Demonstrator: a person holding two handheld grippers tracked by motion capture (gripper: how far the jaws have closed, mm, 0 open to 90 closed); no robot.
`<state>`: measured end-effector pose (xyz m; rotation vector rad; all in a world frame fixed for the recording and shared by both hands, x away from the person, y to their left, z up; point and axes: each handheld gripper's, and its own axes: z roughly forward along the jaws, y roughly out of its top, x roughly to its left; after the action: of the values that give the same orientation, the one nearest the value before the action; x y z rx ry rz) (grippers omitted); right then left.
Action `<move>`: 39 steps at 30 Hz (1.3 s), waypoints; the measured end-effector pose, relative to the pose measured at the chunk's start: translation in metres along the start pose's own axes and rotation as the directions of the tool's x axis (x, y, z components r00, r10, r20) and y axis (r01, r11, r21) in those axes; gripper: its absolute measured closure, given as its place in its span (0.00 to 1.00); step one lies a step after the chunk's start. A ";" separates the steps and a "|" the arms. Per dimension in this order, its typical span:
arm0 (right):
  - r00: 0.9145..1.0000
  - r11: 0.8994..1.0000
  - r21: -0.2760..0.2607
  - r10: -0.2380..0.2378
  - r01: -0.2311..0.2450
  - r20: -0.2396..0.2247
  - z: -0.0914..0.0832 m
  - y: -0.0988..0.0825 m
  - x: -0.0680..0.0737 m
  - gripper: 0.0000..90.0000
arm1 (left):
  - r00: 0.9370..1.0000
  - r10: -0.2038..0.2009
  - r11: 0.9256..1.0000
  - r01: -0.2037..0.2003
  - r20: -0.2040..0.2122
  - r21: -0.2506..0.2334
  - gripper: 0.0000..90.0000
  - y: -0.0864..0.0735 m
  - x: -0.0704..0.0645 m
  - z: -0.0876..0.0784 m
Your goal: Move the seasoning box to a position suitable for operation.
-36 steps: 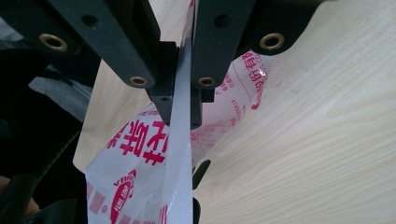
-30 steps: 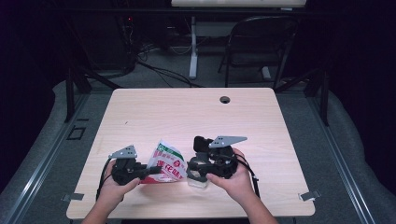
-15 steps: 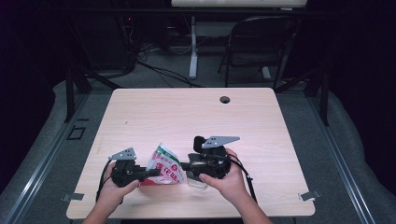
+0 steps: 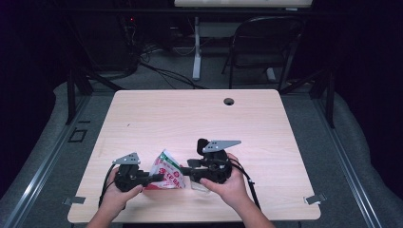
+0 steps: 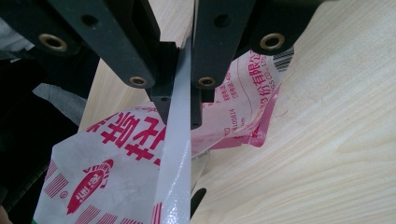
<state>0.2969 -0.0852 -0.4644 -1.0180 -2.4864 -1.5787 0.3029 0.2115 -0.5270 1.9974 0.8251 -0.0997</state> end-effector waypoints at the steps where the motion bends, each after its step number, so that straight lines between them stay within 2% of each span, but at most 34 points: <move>1: 1.000 1.000 0.001 -0.007 0.007 -0.002 0.000 0.000 0.001 0.64 | 1.000 -0.001 1.000 0.001 0.001 0.001 1.00 0.000 0.000 0.000; 6: 1.000 1.000 0.021 -0.020 0.020 -0.018 0.005 -0.001 0.008 0.63 | 1.000 -0.002 1.000 0.002 0.006 0.003 1.00 -0.001 0.000 0.001; 9: 1.000 0.999 0.035 -0.027 0.027 -0.004 0.010 -0.003 0.008 0.64 | 1.000 -0.002 1.000 0.002 0.006 0.003 1.00 -0.002 -0.001 0.002; 10: 1.000 0.998 0.053 -0.029 0.028 0.006 0.016 -0.005 0.009 0.66 | 1.000 -0.001 1.000 0.001 0.008 0.006 1.00 -0.002 -0.002 0.004; 14: 0.999 0.997 0.074 -0.037 0.036 0.011 0.025 -0.006 0.011 0.69 | 1.000 -0.001 1.000 0.001 0.008 0.010 1.00 -0.003 -0.003 0.005; 18: 0.999 0.994 0.101 -0.045 0.045 0.000 0.032 -0.008 0.013 0.81 | 1.000 0.006 1.000 -0.006 0.011 0.016 0.99 -0.005 -0.006 0.007; 20: 0.999 0.993 0.109 -0.041 0.041 0.001 0.034 -0.009 0.012 0.90 | 1.000 0.010 1.000 -0.010 0.011 0.017 0.99 -0.006 -0.006 0.008; 21: 0.999 0.993 0.109 -0.037 0.038 -0.013 0.034 -0.010 0.011 0.95 | 1.000 0.015 1.000 -0.016 0.010 0.020 0.99 -0.006 -0.006 0.008; 22: 0.999 0.993 0.109 -0.037 0.038 -0.013 0.034 -0.010 0.011 0.95 | 1.000 0.016 1.000 -0.017 0.006 0.020 0.99 -0.007 -0.007 0.008; 23: 0.999 0.994 0.108 -0.028 0.030 -0.017 0.033 -0.011 0.009 0.99 | 1.000 0.020 1.000 -0.020 0.006 0.021 0.97 -0.008 -0.008 0.007; 27: 0.999 0.994 0.113 -0.004 0.009 -0.044 0.033 -0.011 0.006 1.00 | 0.998 0.055 0.998 -0.054 -0.038 0.024 0.87 -0.013 -0.013 0.005; 28: 0.999 0.994 0.113 -0.004 0.009 -0.044 0.033 -0.011 0.006 1.00 | 0.998 0.055 0.998 -0.054 -0.038 0.024 0.82 -0.013 -0.013 0.005; 31: 0.999 0.993 0.115 -0.001 0.006 -0.046 0.032 -0.011 0.006 1.00 | 0.997 0.064 0.998 -0.063 -0.051 0.026 0.79 -0.017 -0.014 0.003; 34: 0.999 0.994 0.114 0.000 0.005 -0.044 0.032 -0.011 0.005 1.00 | 0.991 0.090 0.996 -0.088 -0.097 0.032 0.69 -0.022 -0.015 0.004; 35: 0.999 0.994 0.113 0.000 0.005 -0.043 0.032 -0.011 0.005 1.00 | 0.986 0.120 0.992 -0.116 -0.118 0.039 0.66 -0.024 -0.015 0.005; 36: 0.999 0.994 0.111 0.002 0.003 -0.044 0.032 -0.011 0.005 1.00 | 0.977 0.152 0.988 -0.147 -0.146 0.045 0.63 -0.025 -0.015 0.006; 37: 0.999 0.994 0.112 0.005 0.000 -0.044 0.031 -0.011 0.005 1.00 | 0.966 0.191 0.981 -0.182 -0.175 0.067 0.60 -0.028 -0.016 0.008; 38: 0.999 0.994 0.110 0.006 -0.001 -0.044 0.031 -0.011 0.005 1.00 | 0.966 0.191 0.981 -0.182 -0.175 0.067 0.58 -0.028 -0.016 0.008; 39: 0.999 0.994 0.109 0.006 -0.001 -0.044 0.031 -0.011 0.005 1.00 | 0.959 0.213 0.976 -0.202 -0.185 0.079 0.56 -0.028 -0.016 0.008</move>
<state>0.2969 -0.0602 -0.4869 -0.9616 -2.5086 -1.4304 0.2761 0.2061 -0.5467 2.1614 0.7340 0.1951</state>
